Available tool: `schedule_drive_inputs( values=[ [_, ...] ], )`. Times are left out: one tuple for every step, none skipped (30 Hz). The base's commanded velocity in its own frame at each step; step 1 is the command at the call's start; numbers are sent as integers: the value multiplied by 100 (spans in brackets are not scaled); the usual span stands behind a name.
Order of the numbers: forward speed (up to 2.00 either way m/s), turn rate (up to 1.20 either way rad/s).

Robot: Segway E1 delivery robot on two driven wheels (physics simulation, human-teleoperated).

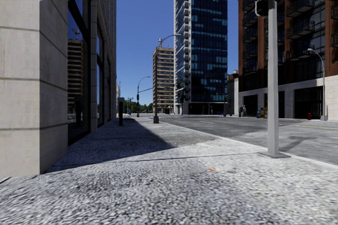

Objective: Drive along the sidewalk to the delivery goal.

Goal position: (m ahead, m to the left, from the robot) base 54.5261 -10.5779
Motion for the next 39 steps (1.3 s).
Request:
schedule_drive_inputs(
  values=[
    [147,0],
    [147,0],
    [147,0],
    [147,0],
    [147,0],
    [147,0],
    [147,0],
    [147,0],
    [147,0],
    [147,0],
    [147,0],
    [147,0],
    [147,0],
    [147,0],
    [147,0],
    [147,0],
    [147,0],
    [147,0],
    [147,0],
    [147,0],
    [147,0],
    [147,0],
    [147,0],
    [147,0],
    [147,0],
    [147,0],
    [147,0],
    [147,0],
    [147,0],
    [147,0],
    [147,0],
    [147,14],
    [147,54],
    [147,54],
    [147,60],
    [147,61],
    [147,54],
    [147,10],
    [147,1]
  ],
)
